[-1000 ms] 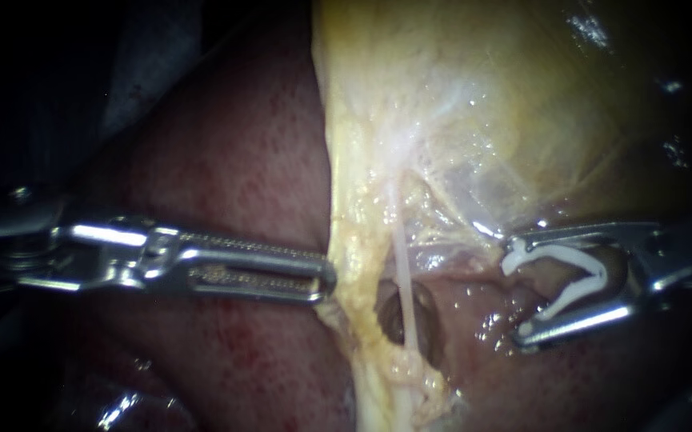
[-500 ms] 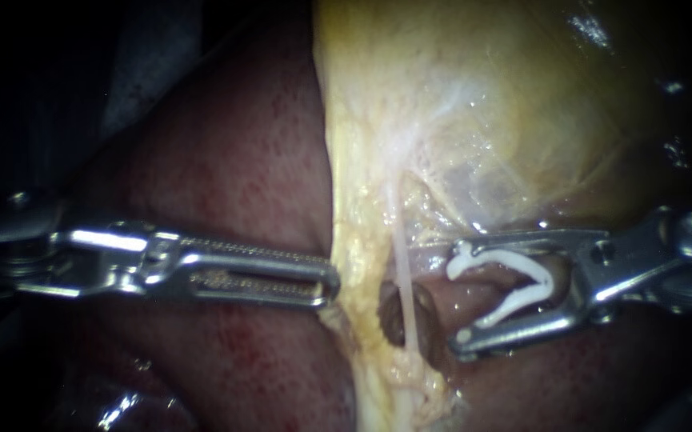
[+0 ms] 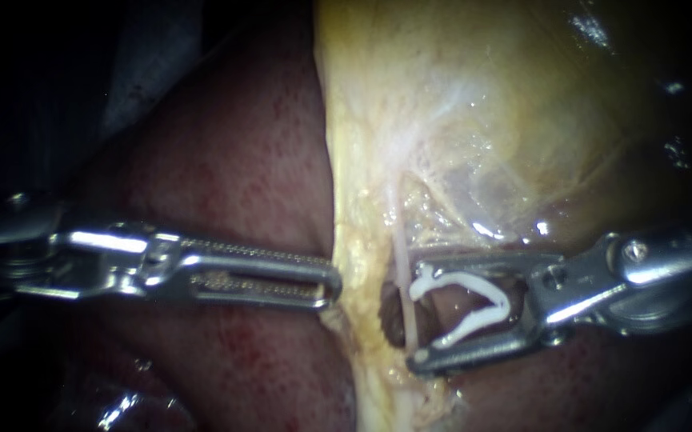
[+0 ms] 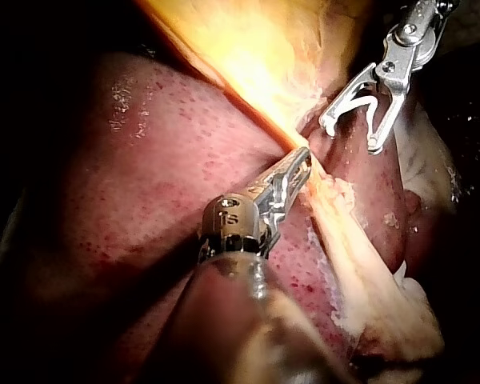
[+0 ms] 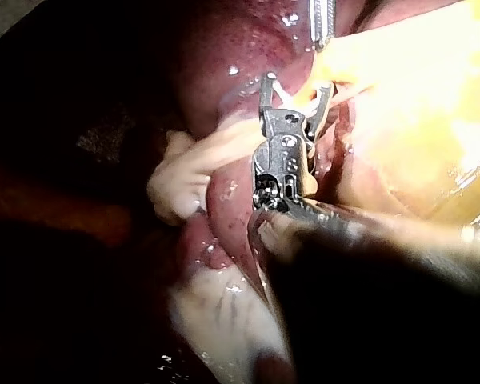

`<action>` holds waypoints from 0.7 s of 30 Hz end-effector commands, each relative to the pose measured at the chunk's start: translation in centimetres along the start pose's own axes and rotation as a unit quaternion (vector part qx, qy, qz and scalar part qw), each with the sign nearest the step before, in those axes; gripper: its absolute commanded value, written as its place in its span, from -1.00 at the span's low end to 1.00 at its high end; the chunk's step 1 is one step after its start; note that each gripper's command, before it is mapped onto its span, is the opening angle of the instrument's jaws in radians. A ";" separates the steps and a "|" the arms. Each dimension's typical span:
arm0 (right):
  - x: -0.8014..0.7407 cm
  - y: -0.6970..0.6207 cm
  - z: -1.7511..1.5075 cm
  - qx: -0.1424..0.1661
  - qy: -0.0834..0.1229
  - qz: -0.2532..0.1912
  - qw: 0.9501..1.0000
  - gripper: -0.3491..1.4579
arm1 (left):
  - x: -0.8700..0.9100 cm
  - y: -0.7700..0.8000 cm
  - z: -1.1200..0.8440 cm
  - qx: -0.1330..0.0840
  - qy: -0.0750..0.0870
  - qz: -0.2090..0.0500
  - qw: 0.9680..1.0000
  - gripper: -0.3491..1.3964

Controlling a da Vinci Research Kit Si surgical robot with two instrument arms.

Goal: Clipping first clip left tube

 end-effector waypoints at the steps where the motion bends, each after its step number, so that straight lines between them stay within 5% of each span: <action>1: -0.03 0.01 0.04 0.002 -0.001 -0.002 1.000 0.03 | 0.00 0.00 0.00 0.000 0.000 0.000 1.000 -1.00; 11: -0.44 0.02 0.40 0.017 -0.011 0.001 1.000 0.03 | -0.04 -0.05 0.01 0.000 -0.001 -0.001 1.000 -1.00; 21: -0.57 0.14 0.61 0.021 -0.015 0.001 1.000 0.03 | -0.04 -0.07 0.01 0.000 -0.002 -0.001 1.000 -1.00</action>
